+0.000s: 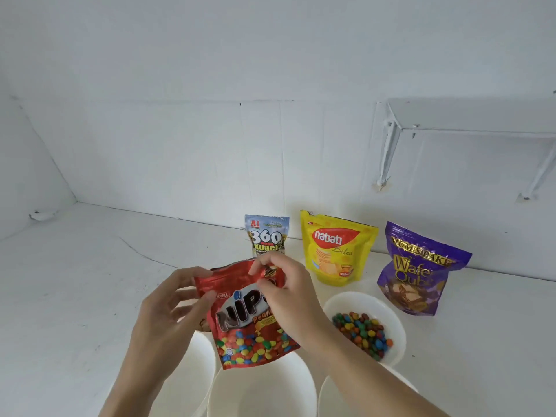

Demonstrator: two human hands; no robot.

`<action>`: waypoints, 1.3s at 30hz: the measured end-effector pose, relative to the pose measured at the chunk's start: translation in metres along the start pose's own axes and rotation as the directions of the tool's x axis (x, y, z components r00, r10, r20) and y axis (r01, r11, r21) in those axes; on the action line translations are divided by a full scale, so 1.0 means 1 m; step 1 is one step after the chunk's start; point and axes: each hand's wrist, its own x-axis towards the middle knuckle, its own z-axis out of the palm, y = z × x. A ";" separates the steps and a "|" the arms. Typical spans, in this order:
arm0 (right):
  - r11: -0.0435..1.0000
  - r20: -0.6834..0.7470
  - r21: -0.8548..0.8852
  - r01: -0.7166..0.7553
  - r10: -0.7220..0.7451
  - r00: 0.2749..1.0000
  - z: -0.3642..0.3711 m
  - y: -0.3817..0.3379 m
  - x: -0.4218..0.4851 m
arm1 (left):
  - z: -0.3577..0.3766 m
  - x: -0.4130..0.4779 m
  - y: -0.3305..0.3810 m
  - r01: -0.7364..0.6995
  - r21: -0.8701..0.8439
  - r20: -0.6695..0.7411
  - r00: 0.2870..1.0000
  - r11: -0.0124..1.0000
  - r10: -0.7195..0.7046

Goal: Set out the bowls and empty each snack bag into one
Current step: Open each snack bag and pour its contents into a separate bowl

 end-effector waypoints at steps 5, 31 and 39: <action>0.998 0.101 0.038 0.053 -0.056 0.993 0.068 -0.026 -0.001 | -0.074 -0.023 0.000 0.019 0.037 -0.117 0.993 0.999 -0.015; 0.969 0.564 0.246 0.024 -0.163 0.810 0.467 -0.108 -0.174 | -0.408 -0.261 -0.055 0.331 0.097 -0.590 0.779 0.939 -0.213; 0.991 0.649 0.131 -0.026 -0.066 0.758 0.501 -0.040 -0.186 | -0.399 -0.276 -0.125 0.433 -0.051 -0.585 0.717 0.900 -0.379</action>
